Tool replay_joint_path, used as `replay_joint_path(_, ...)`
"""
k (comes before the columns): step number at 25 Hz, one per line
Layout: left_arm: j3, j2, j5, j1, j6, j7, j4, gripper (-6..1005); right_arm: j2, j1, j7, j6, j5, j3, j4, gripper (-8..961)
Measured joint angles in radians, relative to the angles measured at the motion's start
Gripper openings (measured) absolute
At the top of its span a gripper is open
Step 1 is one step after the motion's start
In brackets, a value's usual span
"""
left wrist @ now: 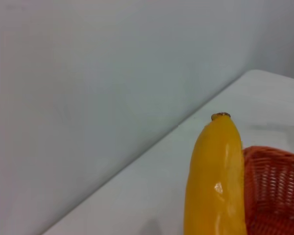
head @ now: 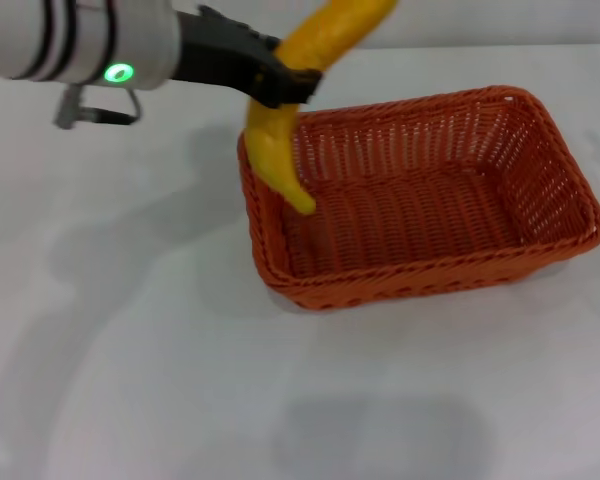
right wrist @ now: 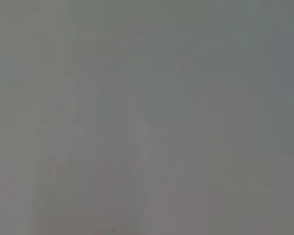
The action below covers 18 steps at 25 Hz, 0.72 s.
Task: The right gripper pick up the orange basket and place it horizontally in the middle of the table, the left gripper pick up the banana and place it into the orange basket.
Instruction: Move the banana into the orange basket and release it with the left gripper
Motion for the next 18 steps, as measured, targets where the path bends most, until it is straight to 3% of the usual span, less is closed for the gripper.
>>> replay_joint_path(13,0.103,-0.002,-0.177,-0.087,-0.167,0.116,-0.262,510,0.008,0.001,-0.001,-0.003,0.001,0.000,-0.001,709)
replay_joint_path(18,0.100,-0.002,-0.193,-0.087,-0.176,0.125,-0.279,511,0.008,0.000,-0.002,-0.008,0.001,0.000,-0.001,709)
